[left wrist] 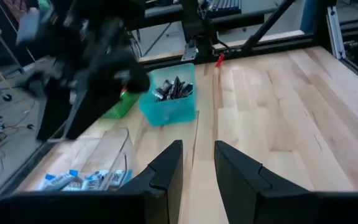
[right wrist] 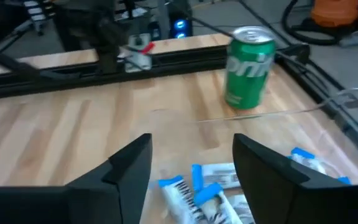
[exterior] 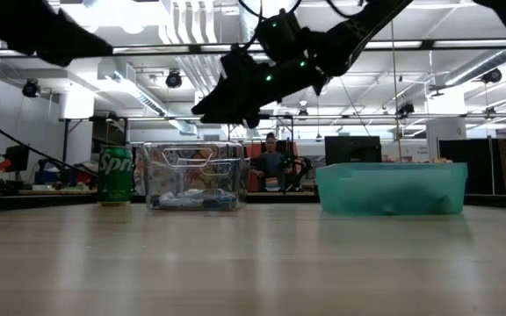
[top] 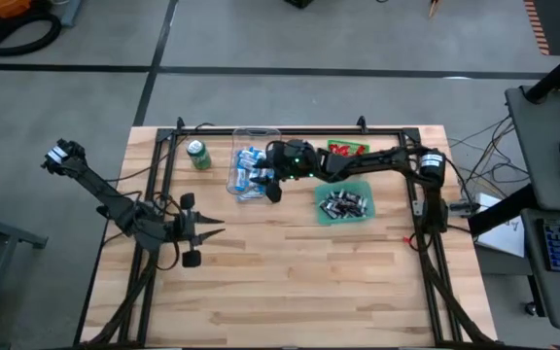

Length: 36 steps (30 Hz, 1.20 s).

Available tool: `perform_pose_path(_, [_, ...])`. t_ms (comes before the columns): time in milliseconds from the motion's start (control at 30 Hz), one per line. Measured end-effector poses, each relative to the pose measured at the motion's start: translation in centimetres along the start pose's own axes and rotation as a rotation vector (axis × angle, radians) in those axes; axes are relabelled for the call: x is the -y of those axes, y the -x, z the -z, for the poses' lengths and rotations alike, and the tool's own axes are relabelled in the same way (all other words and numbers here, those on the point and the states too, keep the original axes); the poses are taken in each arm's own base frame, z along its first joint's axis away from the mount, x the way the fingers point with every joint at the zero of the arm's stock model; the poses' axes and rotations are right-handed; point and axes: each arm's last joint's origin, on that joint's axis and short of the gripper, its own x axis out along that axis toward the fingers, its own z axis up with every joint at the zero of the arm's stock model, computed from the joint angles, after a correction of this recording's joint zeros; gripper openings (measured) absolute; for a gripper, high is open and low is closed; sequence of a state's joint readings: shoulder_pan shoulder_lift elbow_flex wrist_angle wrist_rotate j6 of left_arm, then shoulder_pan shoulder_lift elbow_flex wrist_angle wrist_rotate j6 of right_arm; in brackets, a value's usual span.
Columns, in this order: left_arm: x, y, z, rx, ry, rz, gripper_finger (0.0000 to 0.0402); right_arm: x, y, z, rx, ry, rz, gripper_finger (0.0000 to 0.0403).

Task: Sort candy
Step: Return to Home Position

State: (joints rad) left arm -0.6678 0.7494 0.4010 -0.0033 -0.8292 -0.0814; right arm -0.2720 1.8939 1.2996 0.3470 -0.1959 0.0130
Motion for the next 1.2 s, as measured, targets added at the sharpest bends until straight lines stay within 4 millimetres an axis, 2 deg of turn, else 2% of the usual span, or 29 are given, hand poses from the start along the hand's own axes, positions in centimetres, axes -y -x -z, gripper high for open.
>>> perform_pose_path(100, [-0.6, 0.5, 1.1, 0.029, 0.039, 0.002, 0.0075, -1.2, 1.1, -0.6, -0.019, 0.032, -0.056, 0.0208])
perform_pose_path(200, [-1.1, 0.9, 2.2, 0.066, 0.078, 0.006, 0.0075, -3.2, 2.7, -0.8, -0.02, 0.071, -0.124, 0.0201])
perform_pose_path(333, [-1.8, 1.4, 3.3, 0.113, 0.122, 0.01, 0.0075, -6.1, 6.2, -0.3, 0.018, 0.135, -0.184, 0.0194])
perform_pose_path(433, [-2.3, 1.8, 4.2, 0.14, 0.136, 0.01, 0.0075, -7.3, 9.5, 0.5, 0.07, 0.162, -0.212, 0.0191])
perform_pose_path(733, [-3.4, 2.0, 6.5, 0.275, 0.207, -0.009, 0.0075, -7.8, 18.7, 5.4, 0.145, 0.122, -0.216, 0.0189])
perform_pose_path(933, [-4.3, 2.7, 6.1, 0.337, 0.192, -0.04, 0.0075, -7.8, 23.9, 6.8, 0.288, 0.118, -0.172, 0.0189])
perform_pose_path(1067, [-5.1, 3.0, 5.9, 0.376, 0.193, -0.104, 0.0075, -7.8, 26.5, 8.4, 0.368, 0.137, -0.171, 0.0189])
perform_pose_path(1200, [-5.8, 2.8, 6.4, 0.346, 0.19, -0.17, 0.0075, -7.7, 28.0, 10.7, 0.415, 0.142, -0.171, 0.0189])
